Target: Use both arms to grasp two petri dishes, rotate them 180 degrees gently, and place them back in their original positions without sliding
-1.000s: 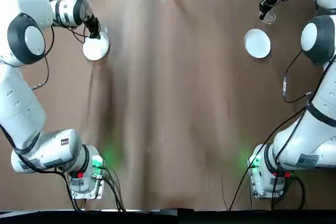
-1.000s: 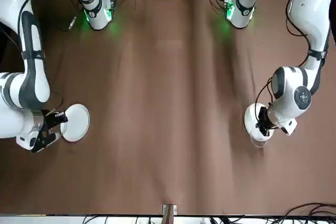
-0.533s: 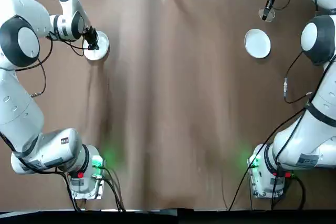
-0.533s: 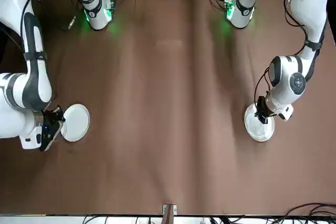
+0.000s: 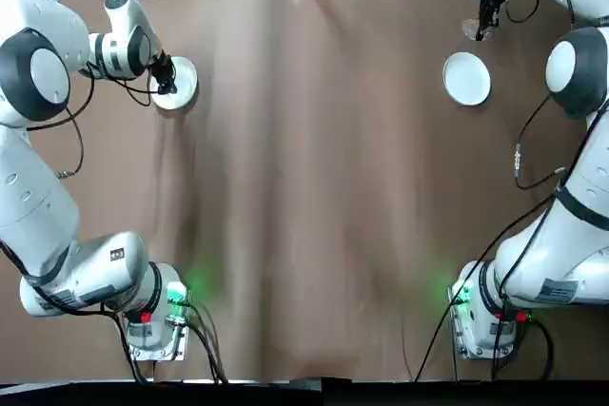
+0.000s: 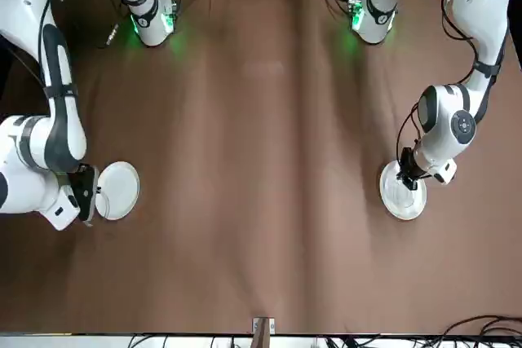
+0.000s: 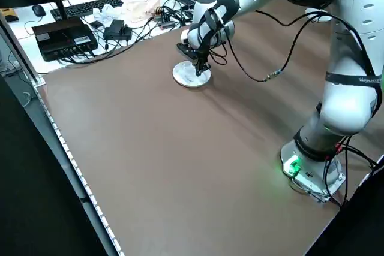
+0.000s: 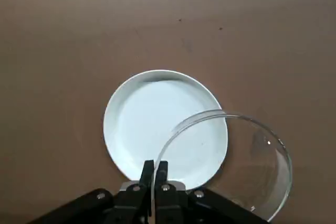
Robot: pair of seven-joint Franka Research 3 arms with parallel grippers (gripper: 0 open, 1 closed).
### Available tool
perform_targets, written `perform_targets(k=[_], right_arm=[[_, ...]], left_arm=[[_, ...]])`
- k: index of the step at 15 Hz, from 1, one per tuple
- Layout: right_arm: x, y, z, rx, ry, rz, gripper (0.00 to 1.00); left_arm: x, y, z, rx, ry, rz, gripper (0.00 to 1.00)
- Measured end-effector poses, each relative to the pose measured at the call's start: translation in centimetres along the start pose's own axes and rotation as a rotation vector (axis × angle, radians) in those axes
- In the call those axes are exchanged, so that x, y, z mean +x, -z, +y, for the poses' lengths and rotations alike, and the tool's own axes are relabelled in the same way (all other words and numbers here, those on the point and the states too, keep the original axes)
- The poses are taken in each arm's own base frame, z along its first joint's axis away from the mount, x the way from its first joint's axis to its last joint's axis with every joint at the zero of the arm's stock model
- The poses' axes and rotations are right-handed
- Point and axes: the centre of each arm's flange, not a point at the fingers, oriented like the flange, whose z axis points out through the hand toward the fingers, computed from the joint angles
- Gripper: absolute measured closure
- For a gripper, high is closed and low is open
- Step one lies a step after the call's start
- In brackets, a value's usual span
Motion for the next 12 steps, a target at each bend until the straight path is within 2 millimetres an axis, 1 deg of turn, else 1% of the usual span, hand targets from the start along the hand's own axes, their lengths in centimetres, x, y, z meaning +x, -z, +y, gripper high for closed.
perform_targets(k=[4, 5, 8, 11, 12], right_arm=[[-0.1, -5.1, -0.5, -0.012, 0.054, -0.003, 0.96], [-0.1, -6.2, -0.8, -0.01, 0.055, -0.003, 0.96], [-0.4, -8.8, -1.5, -0.012, 0.05, -0.003, 0.96], [-1.1, -10.5, -2.0, -0.007, 0.042, -0.002, 0.96], [-1.2, -10.9, -2.3, 0.001, 0.04, -0.002, 0.96]], left_arm=[[0.3, -0.1, -0.1, -0.001, 0.0, 0.0, 0.95], [0.3, -0.1, -0.1, -0.002, -0.001, 0.0, 0.88], [0.3, -0.1, -0.1, -0.005, -0.002, 0.0, 0.6], [0.2, 0.0, 0.0, -0.008, -0.002, -0.001, 0.34], [0.0, 0.2, 0.2, -0.015, -0.008, 0.0, 0.16]])
